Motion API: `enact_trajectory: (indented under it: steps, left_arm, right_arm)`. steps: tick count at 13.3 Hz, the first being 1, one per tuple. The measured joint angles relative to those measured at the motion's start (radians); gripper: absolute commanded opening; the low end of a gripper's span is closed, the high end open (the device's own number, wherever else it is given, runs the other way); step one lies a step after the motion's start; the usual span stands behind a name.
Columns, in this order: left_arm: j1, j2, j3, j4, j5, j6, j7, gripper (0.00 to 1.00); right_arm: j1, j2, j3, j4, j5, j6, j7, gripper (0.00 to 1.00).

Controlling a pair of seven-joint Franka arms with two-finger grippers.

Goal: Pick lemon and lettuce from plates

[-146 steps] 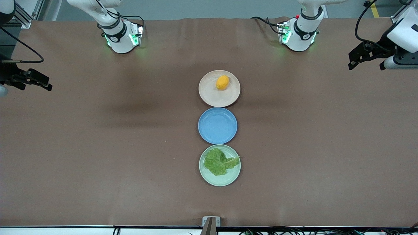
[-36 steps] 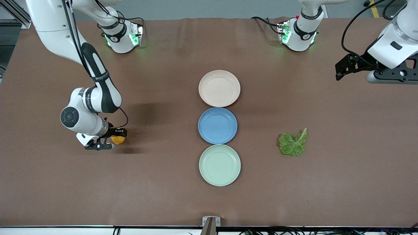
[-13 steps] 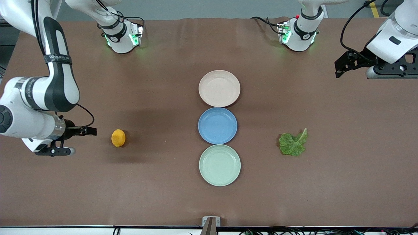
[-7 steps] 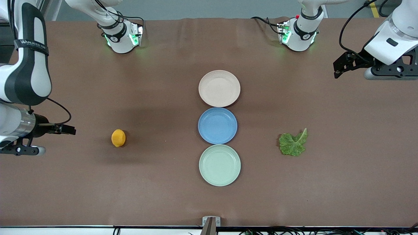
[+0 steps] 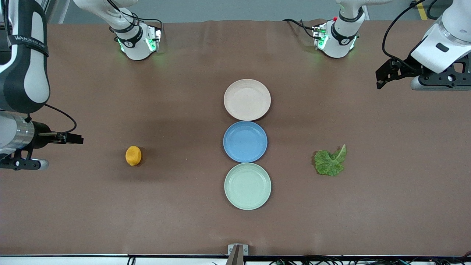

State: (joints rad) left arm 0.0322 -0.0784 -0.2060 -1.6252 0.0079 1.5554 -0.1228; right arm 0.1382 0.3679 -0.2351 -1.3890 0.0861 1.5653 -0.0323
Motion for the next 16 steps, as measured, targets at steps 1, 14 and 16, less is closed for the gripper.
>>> enact_trajectory:
  steps: [1,14,16]
  left_arm:
    - [0.001,0.000,0.000,0.000,0.000,0.000,0.000,1.00]
    - [0.019,-0.004,0.003,0.011,0.000,0.010,0.003,1.00]
    - [0.020,-0.004,0.004,0.015,0.000,0.010,0.004,1.00]
  right_arm:
    - [-0.002,-0.019,0.000,-0.001,-0.001,-0.008,-0.009,1.00]
    - [-0.143,-0.280,0.127,-0.178,-0.061,-0.017,-0.084,1.00]
    - [-0.143,-0.312,0.130,-0.207,-0.061,-0.008,-0.084,1.00]
